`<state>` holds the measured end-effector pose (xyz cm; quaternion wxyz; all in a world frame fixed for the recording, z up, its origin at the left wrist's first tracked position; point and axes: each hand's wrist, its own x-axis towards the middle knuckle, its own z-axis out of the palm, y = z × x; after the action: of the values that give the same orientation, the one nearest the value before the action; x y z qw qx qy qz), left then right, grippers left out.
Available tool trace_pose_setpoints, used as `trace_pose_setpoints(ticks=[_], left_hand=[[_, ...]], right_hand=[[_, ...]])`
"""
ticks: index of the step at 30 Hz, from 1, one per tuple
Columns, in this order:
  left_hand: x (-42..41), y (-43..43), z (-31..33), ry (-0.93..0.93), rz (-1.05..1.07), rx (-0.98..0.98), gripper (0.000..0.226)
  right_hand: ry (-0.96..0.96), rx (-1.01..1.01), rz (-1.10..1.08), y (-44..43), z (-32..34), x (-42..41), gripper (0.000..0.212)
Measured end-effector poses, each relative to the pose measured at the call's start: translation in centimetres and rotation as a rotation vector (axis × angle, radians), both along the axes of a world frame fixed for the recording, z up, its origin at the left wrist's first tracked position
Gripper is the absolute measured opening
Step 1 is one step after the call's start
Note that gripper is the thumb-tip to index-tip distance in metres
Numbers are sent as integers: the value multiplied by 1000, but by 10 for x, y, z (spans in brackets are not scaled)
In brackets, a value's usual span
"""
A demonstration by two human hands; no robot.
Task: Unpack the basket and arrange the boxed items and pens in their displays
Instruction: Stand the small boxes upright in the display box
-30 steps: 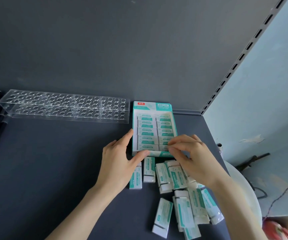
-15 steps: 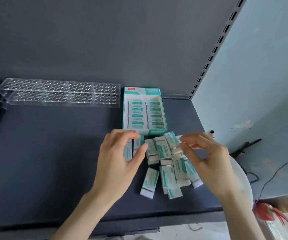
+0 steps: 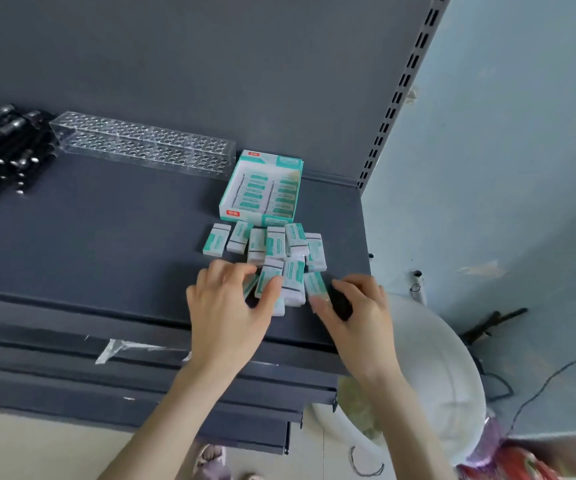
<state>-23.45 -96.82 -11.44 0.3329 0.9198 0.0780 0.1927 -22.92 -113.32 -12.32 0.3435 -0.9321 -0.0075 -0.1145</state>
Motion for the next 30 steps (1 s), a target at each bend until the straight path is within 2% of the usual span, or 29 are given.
trace_pose_setpoints(ticks=[5, 11, 16, 20, 22, 26, 29, 30], left_hand=[[0, -3, 2, 46, 36, -76, 25], [-5, -4, 11, 51, 26, -269, 14], [-18, -1, 22, -15, -32, -599, 11], [-23, -3, 33, -58, -194, -987, 10], [-20, -3, 38, -30, -255, -1132, 14], [1, 8, 39, 73, -293, -1197, 16], [23, 25, 39, 155, -335, -1139, 4], [31, 32, 39, 173, -362, -1101, 10]], right_hand=[[-19, 104, 3, -4, 0, -1, 15], [26, 345, -25, -6, 2, -5, 11], [-2, 725, 67, -6, 16, -8, 15], [73, 945, 265, 4, 30, -5, 43], [114, 1001, 322, 9, 38, 3, 44], [98, 1035, 304, 22, 49, 27, 28], [67, 993, 254, 37, 52, 47, 22], [66, 987, 249, 43, 53, 54, 22]])
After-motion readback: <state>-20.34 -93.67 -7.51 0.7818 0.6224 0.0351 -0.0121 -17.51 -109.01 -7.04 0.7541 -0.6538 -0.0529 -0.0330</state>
